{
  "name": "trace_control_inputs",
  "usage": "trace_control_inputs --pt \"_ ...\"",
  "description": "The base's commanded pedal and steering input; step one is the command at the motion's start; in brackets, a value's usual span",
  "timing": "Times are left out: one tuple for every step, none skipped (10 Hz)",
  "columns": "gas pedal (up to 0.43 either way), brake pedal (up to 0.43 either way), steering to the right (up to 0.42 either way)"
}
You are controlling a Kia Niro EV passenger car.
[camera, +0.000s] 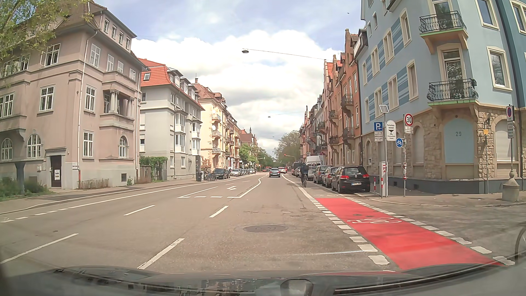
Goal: Follow the waypoints while adhering to traffic rules and regulations
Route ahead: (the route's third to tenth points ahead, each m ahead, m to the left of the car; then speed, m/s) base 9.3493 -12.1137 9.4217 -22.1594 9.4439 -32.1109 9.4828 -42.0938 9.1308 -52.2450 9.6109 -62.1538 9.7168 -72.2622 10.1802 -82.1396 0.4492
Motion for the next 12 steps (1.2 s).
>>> trace_control_inputs --pt "0.0 0.0 0.049" --pt "0.0 0.0 0.055" --pt "0.0 0.0 0.065" --pt "0.0 0.0 0.078" --pt "0.0 0.0 0.094" --pt "0.0 0.0 0.119" --pt "0.039 0.0 0.153" --pt "0.079 0.0 0.192" --pt "0.118 0.0 0.223" --pt "0.157 0.0 0.273" --pt "0.157 0.0 0.338" --pt "0.157 0.0 0.394"
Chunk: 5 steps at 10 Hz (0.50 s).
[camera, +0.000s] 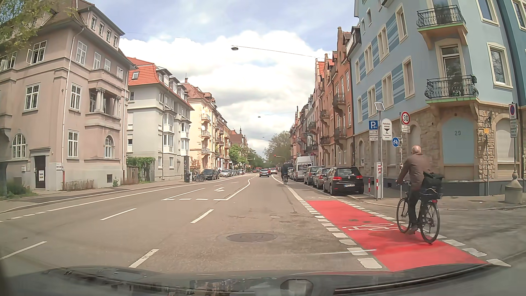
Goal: Follow the waypoints while adhering to traffic rules and regulations
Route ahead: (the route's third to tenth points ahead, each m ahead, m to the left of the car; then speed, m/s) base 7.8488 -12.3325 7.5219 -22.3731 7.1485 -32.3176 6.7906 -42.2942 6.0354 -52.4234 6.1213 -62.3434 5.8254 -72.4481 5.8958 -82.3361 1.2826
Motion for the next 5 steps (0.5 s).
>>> trace_control_inputs --pt "0.157 0.0 0.457" --pt "0.157 0.0 0.523" --pt "0.157 0.0 0.58" --pt "0.169 0.0 0.624" --pt "0.177 0.0 0.664"
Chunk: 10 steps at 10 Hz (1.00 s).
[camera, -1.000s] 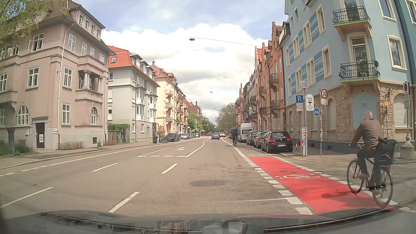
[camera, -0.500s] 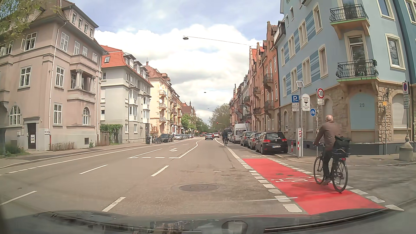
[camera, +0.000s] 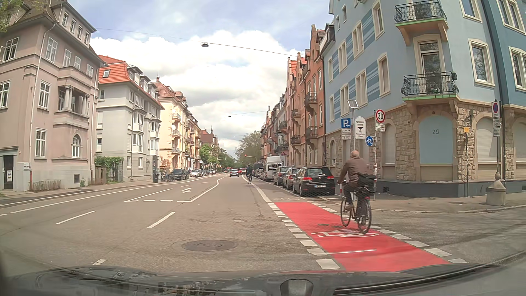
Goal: Follow the waypoints while adhering to traffic rules and regulations
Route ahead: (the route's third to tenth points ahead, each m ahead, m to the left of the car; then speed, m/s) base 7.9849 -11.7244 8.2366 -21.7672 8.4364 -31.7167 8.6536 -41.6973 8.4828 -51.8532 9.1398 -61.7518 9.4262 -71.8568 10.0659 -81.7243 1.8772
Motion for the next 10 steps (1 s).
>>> trace_control_inputs --pt "0.177 0.0 0.705" --pt "0.189 0.0 0.733" --pt "0.189 0.0 0.756" --pt "0.197 0.0 0.767" --pt "0.197 0.0 0.768" --pt "0.197 0.0 0.76" --pt "0.197 0.0 0.749" --pt "0.197 0.0 0.739" --pt "0.197 0.0 0.733" --pt "0.189 0.0 0.726"
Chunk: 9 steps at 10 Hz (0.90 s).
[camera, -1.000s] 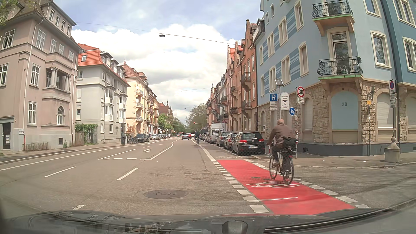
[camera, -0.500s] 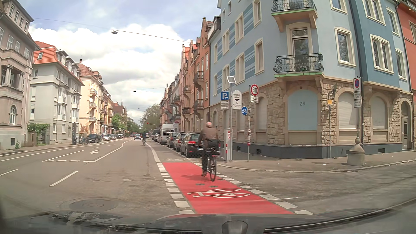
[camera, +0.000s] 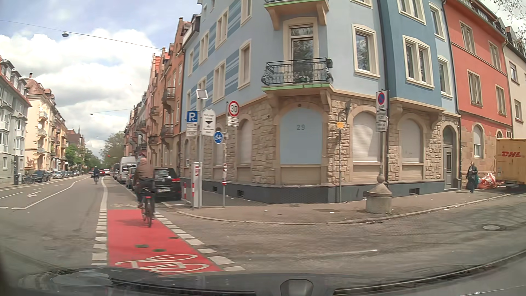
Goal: Follow the waypoints while adhering to traffic rules and regulations
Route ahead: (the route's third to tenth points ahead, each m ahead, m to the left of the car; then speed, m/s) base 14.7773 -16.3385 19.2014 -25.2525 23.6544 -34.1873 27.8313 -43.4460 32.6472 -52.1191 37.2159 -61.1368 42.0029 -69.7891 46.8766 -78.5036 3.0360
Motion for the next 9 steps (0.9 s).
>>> trace_control_inputs --pt "0.189 0.0 0.721" --pt "0.189 0.0 0.712" --pt "0.177 0.0 0.699" --pt "0.177 0.0 0.689" --pt "0.177 0.0 0.678" --pt "0.169 0.0 0.662" --pt "0.157 0.0 0.639" --pt "0.157 0.0 0.602" --pt "0.157 0.0 0.564"
